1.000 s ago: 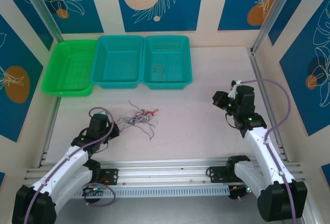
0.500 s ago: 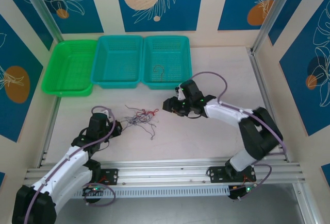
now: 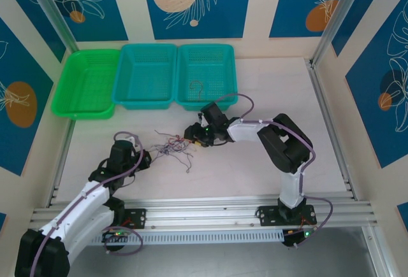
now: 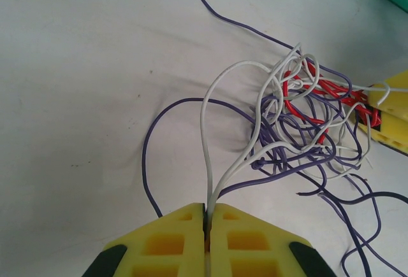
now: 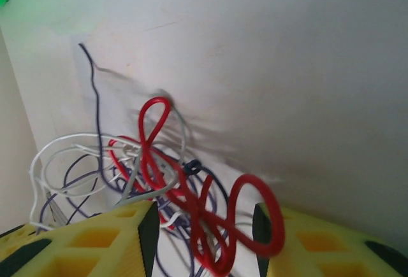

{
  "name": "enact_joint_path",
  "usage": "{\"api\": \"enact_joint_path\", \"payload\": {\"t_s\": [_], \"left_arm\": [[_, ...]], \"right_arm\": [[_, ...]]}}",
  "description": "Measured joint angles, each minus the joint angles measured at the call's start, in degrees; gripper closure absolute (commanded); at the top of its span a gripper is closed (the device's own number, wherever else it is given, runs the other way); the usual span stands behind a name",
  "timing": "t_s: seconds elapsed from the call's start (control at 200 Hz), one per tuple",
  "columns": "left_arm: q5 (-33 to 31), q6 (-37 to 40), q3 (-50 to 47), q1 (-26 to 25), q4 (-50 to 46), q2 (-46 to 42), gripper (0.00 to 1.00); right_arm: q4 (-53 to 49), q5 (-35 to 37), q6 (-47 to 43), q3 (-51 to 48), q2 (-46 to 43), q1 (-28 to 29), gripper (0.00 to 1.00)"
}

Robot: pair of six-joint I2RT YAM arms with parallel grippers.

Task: Untangle the cables

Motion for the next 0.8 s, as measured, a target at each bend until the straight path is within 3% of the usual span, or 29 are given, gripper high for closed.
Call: {"api": "enact_joint_path", "payload": {"t_s": [0.12,0.195,0.275,0.345,0.795], "left_arm": [[0.2,0.3,-0.1,0.0,0.0,-0.1,1.0],[0.2,0.4,-0.1,0.0,0.0,-0.3,1.0],[0.2,0.4,-0.2,0.0,0.0,-1.0,1.0],[0.2,0.4,-0.3,0.0,0.0,-1.7,1.0],[0.2,0.4,-1.2,0.0,-0.1,-2.6,1.0]], "right_arm": [[0.3,1.0,-0.3,0.0,0.2,0.2,0.79],[0.4,1.9,-0.2,0.0,0.2,0.2,0.78],[0.4,3.0,-0.2,-0.1,0.1,0.2,0.63],[0.4,4.2,-0.5,-0.7,-0.4,0.1,0.59],[1.7,5.7,-0.3,-1.2,-0.7,-0.7,0.69]]}}
